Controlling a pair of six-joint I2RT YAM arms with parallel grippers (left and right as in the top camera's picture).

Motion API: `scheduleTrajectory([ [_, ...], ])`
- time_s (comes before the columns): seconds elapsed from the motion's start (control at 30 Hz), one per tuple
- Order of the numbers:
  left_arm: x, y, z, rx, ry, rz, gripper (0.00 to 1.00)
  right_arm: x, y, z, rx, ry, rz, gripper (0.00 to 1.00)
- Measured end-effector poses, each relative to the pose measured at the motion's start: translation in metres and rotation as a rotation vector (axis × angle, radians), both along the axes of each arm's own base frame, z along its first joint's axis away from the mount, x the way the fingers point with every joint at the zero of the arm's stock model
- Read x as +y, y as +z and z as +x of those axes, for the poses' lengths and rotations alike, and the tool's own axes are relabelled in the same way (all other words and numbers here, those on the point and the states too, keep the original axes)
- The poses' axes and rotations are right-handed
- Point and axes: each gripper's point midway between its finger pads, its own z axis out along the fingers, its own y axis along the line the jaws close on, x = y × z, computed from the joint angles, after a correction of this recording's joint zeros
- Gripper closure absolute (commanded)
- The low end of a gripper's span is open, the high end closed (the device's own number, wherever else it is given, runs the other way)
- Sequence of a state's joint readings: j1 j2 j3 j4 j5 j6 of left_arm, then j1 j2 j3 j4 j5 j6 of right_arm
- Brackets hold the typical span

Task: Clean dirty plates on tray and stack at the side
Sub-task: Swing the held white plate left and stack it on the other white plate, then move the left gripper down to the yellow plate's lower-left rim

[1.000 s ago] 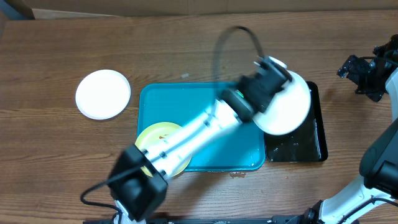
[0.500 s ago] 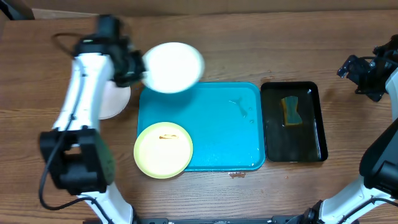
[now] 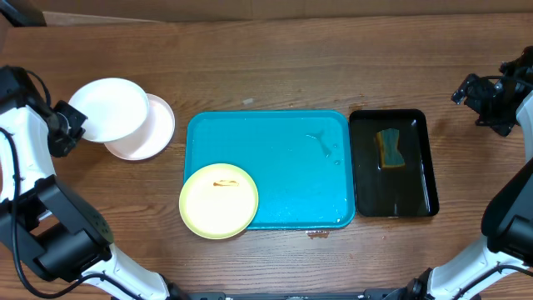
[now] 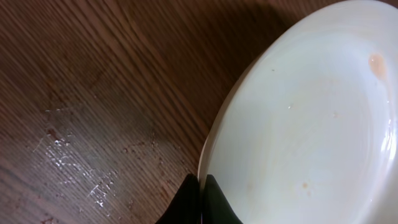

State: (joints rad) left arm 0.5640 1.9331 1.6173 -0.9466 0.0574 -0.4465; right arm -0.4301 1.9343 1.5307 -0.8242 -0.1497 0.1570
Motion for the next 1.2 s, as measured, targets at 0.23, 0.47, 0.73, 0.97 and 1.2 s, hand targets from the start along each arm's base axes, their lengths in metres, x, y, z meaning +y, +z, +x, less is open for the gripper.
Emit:
scheduleTrajectory([
  [0.23, -0.009, -0.022, 0.005, -0.009, -0.027, 0.009, 0.31, 0.000, 0.000, 0.000, 0.000, 0.000, 0.000, 0.00],
  [0.47, -0.036, -0.023, 0.015, -0.052, -0.126, -0.085, 0.06, 0.000, 0.000, 0.000, 0.000, 0.000, 0.000, 0.00],
  [0.73, -0.119, -0.021, -0.038, 0.099, -0.245, -0.472, 0.32, 0.000, 0.000, 0.000, 0.000, 0.000, 0.000, 0.00],
  [0.97, -0.187, -0.006, -0.062, 0.216, -0.459, -0.585, 0.32, 0.000, 0.000, 0.000, 0.000, -0.001, 0.000, 0.00],
  [1.2, -0.267, 0.016, -0.089, 0.324, -0.741, -0.551, 0.35, 0.000, 0.000, 0.000, 0.000, 0.000, 0.000, 0.00],
])
